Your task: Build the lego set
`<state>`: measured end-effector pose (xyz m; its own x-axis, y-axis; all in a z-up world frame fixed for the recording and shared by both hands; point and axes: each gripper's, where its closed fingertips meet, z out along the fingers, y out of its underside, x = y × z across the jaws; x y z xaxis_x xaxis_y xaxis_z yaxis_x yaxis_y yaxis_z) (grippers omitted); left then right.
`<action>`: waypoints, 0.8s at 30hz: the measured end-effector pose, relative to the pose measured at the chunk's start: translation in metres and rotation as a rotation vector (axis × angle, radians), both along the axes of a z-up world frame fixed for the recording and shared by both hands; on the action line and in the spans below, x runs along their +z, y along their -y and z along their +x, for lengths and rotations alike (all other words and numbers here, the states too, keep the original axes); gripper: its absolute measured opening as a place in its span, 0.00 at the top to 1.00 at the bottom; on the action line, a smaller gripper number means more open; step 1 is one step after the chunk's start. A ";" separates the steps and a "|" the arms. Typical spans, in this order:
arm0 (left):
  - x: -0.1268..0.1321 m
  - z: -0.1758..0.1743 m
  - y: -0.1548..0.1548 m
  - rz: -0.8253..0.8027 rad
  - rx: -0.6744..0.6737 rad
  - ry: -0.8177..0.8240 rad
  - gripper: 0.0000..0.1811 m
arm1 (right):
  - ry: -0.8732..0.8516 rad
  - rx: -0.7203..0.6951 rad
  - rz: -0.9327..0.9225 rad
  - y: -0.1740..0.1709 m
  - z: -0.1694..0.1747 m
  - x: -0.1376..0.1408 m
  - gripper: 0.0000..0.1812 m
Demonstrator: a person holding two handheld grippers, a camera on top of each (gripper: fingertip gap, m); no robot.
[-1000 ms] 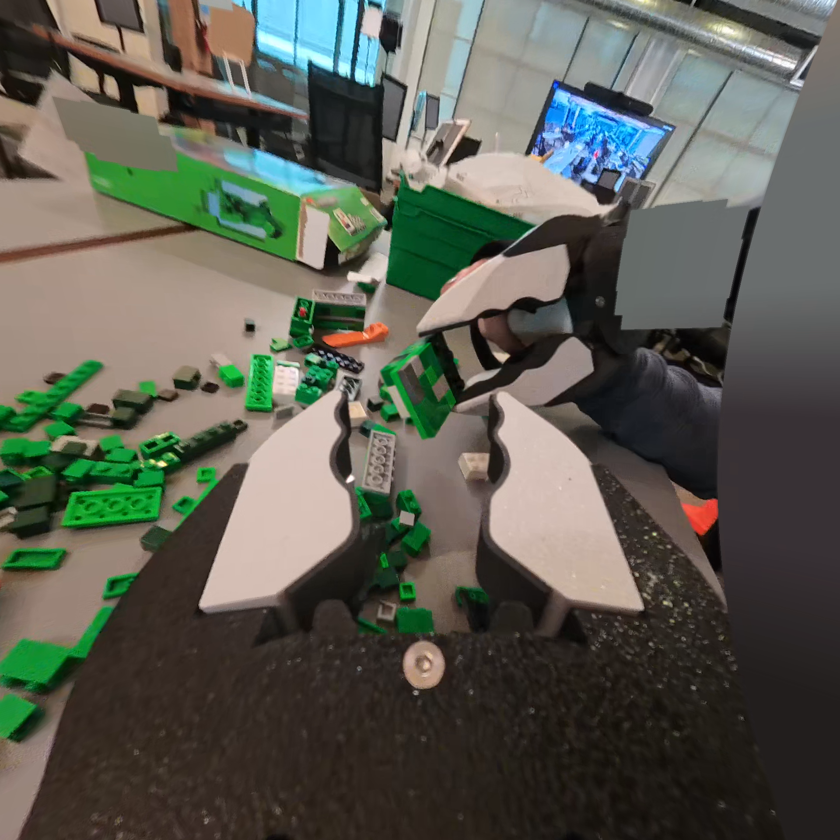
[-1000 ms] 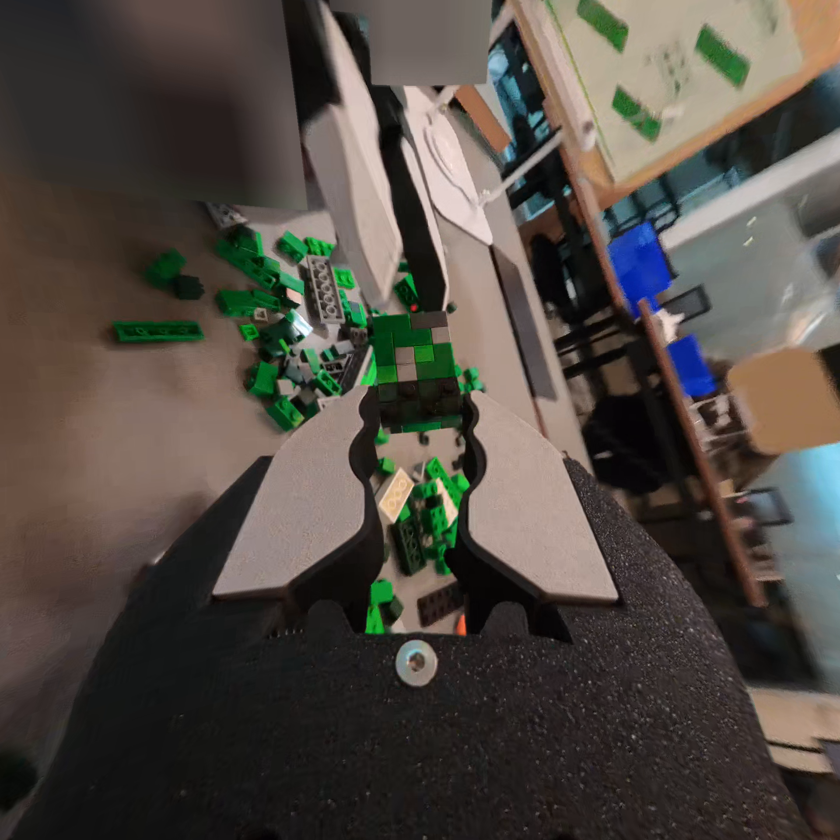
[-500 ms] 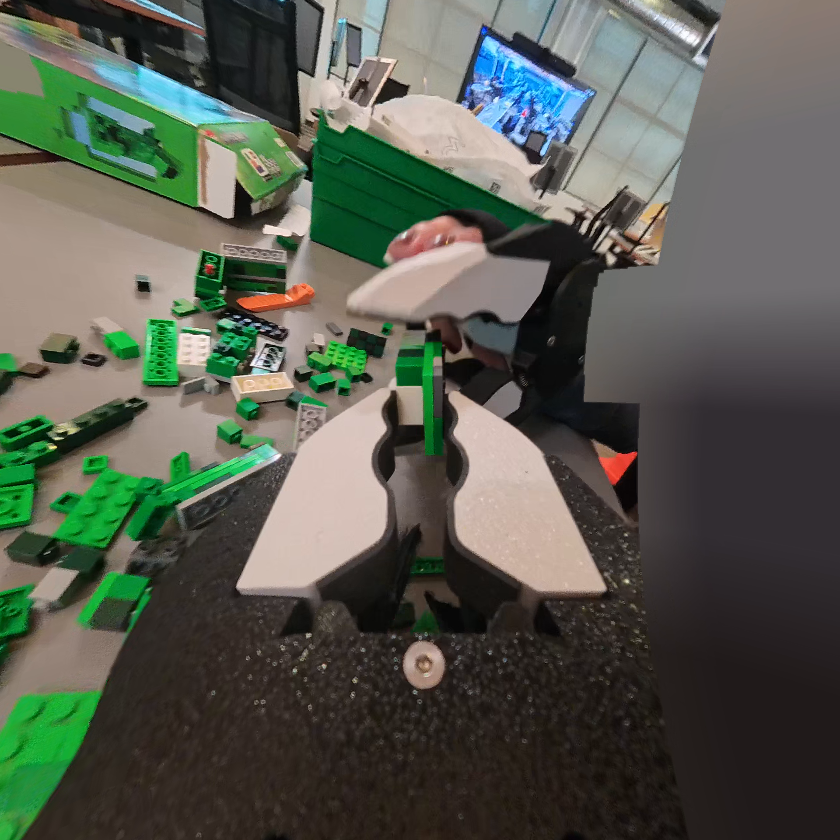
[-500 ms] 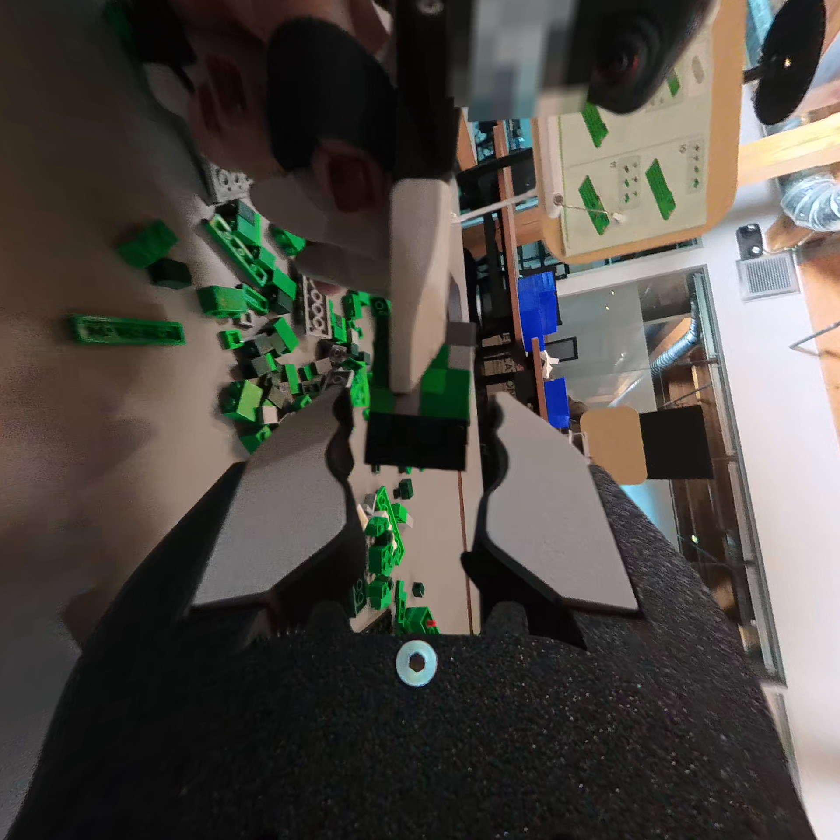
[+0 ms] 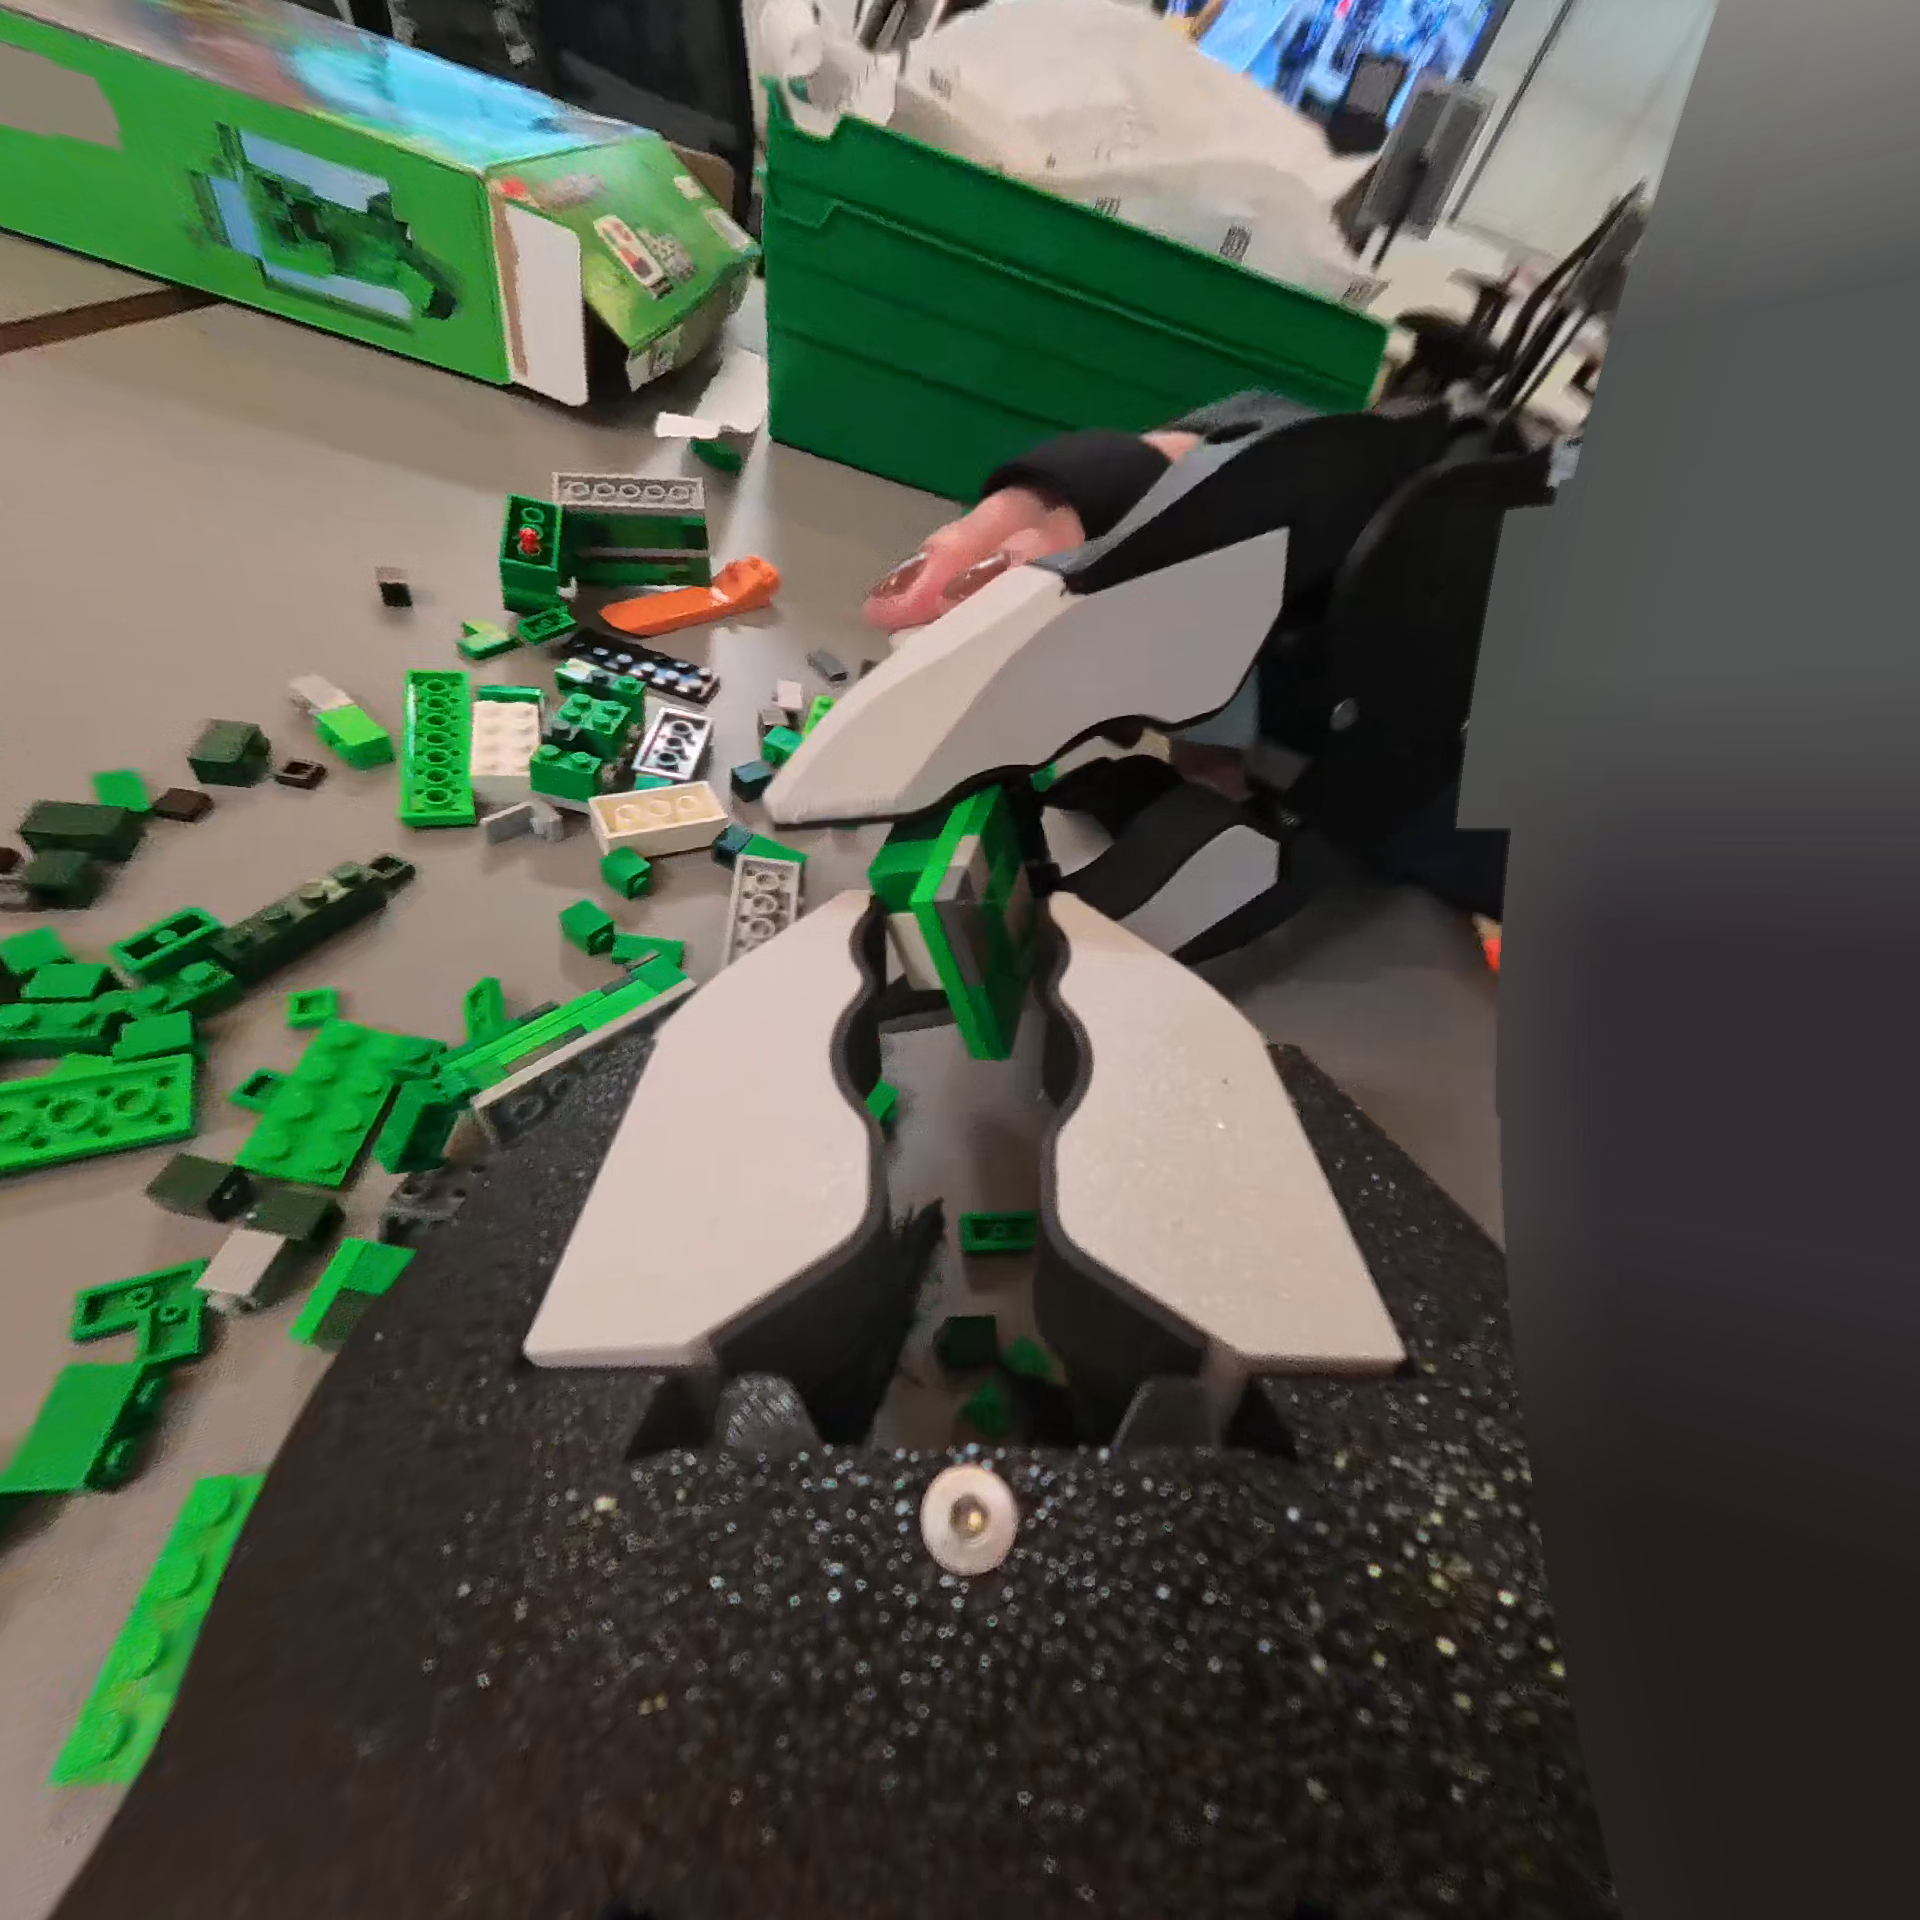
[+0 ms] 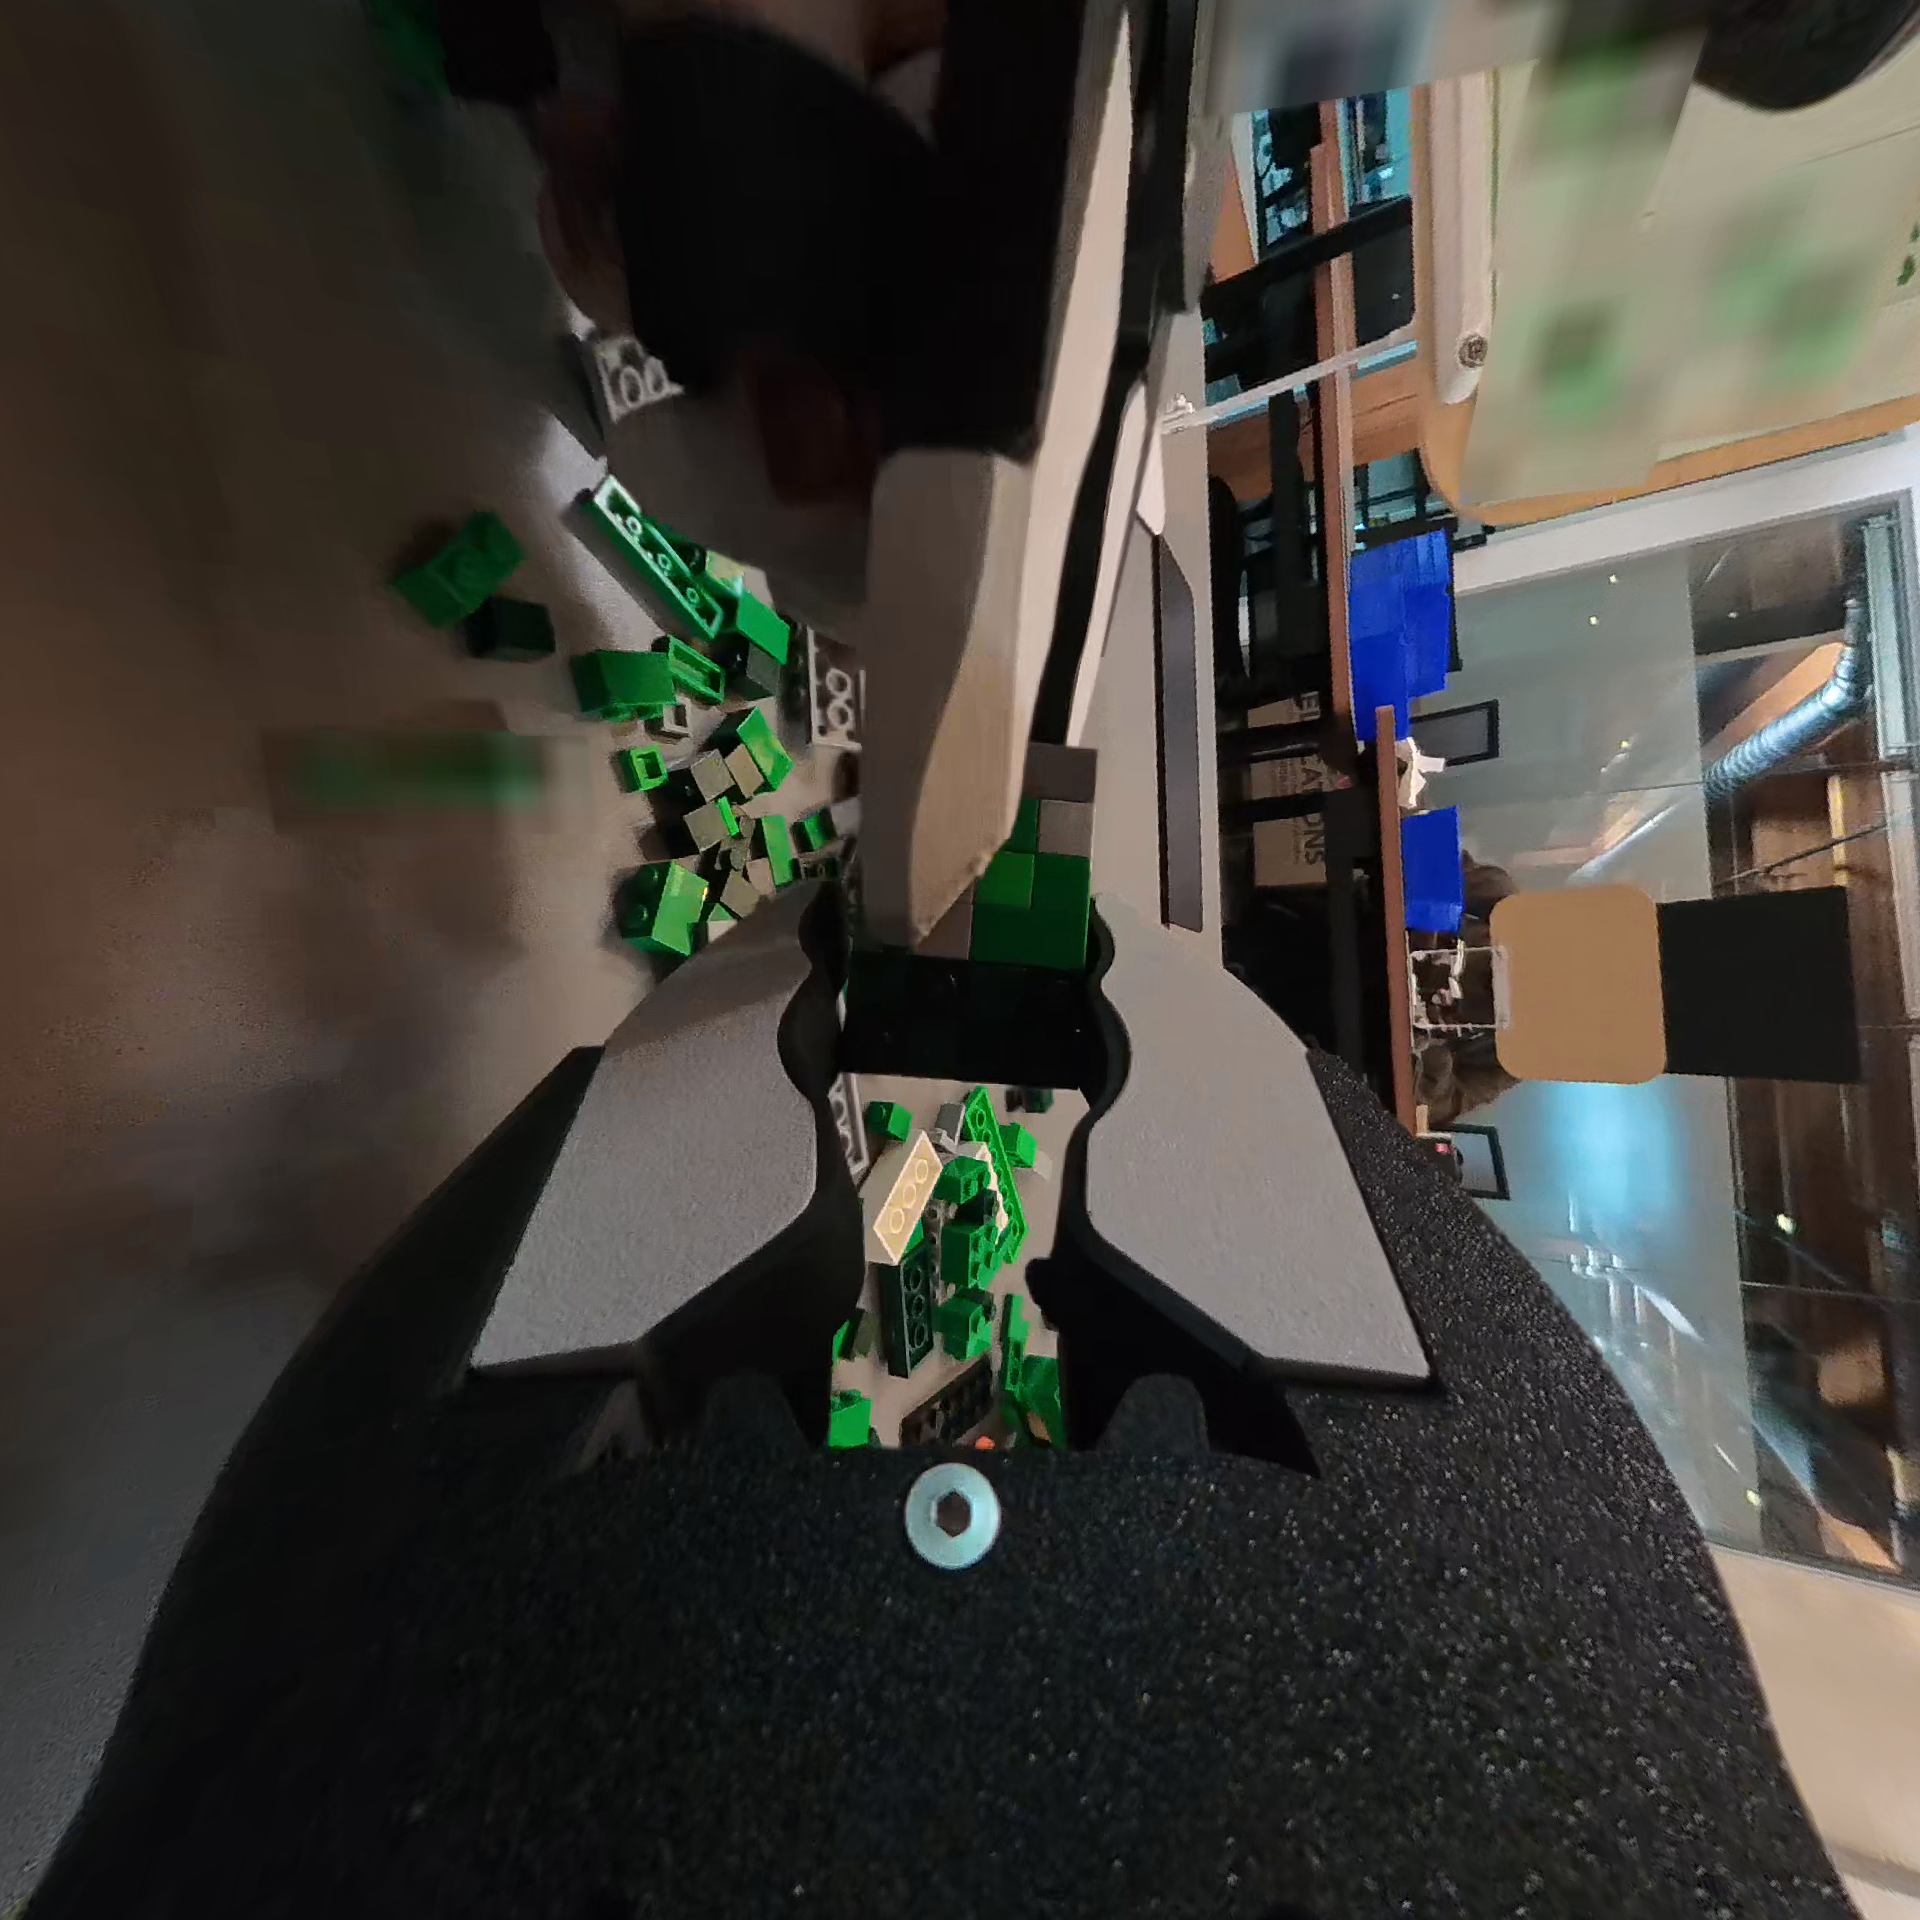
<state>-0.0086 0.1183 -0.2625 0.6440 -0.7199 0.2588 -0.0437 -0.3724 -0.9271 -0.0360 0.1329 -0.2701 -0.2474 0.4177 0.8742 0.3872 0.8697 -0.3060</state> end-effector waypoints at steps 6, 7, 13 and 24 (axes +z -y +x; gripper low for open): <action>0.004 0.001 0.001 -0.008 -0.019 0.078 0.87 | -0.011 0.019 -0.061 0.002 0.001 0.000 0.77; 0.003 0.001 0.001 -0.003 -0.015 0.062 0.86 | -0.010 0.021 -0.067 0.002 0.001 -0.001 0.77; 0.009 -0.008 -0.002 0.019 0.023 0.120 0.89 | -0.028 0.003 -0.004 -0.005 0.001 -0.001 0.77; 0.014 -0.009 0.002 -0.033 -0.023 0.242 0.91 | -0.061 0.023 -0.145 0.002 0.001 0.003 0.77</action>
<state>-0.0178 0.1161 -0.2483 0.5441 -0.7221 0.4273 0.1697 -0.4041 -0.8988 -0.0347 0.1307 -0.2669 -0.2066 0.5356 0.8188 0.3443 0.8231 -0.4515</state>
